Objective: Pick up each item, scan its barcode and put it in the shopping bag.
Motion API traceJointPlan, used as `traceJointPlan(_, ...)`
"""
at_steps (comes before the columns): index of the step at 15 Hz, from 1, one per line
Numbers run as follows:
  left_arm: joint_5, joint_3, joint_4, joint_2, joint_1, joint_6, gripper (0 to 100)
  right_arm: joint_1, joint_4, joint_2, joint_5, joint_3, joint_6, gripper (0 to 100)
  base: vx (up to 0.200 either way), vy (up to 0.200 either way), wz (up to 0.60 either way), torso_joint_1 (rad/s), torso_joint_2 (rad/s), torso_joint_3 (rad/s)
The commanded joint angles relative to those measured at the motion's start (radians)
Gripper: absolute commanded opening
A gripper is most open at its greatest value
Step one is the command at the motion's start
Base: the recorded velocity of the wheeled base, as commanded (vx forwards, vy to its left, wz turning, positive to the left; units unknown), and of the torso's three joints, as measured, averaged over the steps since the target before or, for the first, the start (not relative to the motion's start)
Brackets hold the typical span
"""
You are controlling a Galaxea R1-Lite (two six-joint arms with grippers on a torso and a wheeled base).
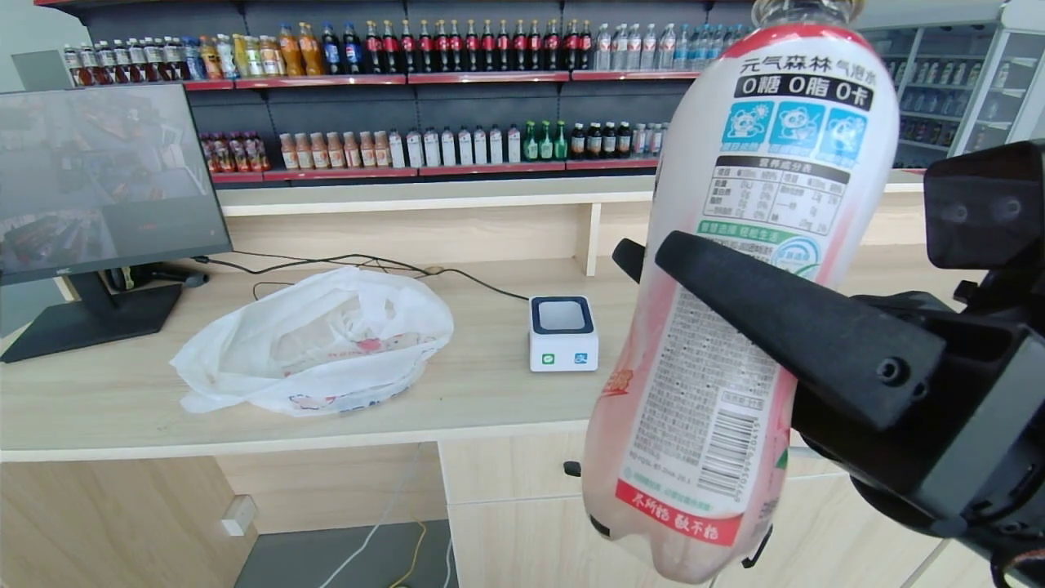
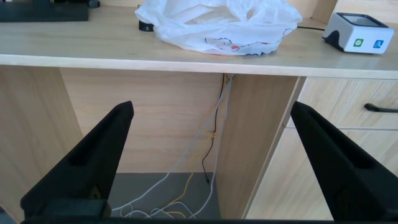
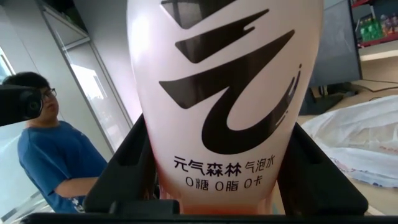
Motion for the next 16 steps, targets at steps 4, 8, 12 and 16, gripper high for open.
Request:
traceJointPlan(4,0.000,0.000,0.000,0.000,0.000,0.000,100,-0.045,-0.001,0.016,0.000,0.042,-0.080,0,0.000,0.000,0.00,0.000,0.00,0.000)
traceJointPlan(8,0.000,0.000,0.000,0.000,0.000,0.000,100,-0.073,-0.001,0.018,0.000,0.126,-0.194,0,0.000,0.000,0.00,0.000,0.00,0.000)
traceJointPlan(12,0.000,0.000,0.000,0.000,0.000,0.000,100,-0.172,-0.001,0.025,-0.012,0.188,-0.365,0,0.000,0.000,0.00,0.000,0.00,0.000)
traceJointPlan(16,0.000,0.000,0.000,0.000,0.000,0.000,100,-0.330,-0.001,0.070,-0.057,0.199,-0.549,0,0.000,0.000,0.00,0.000,0.00,0.000)
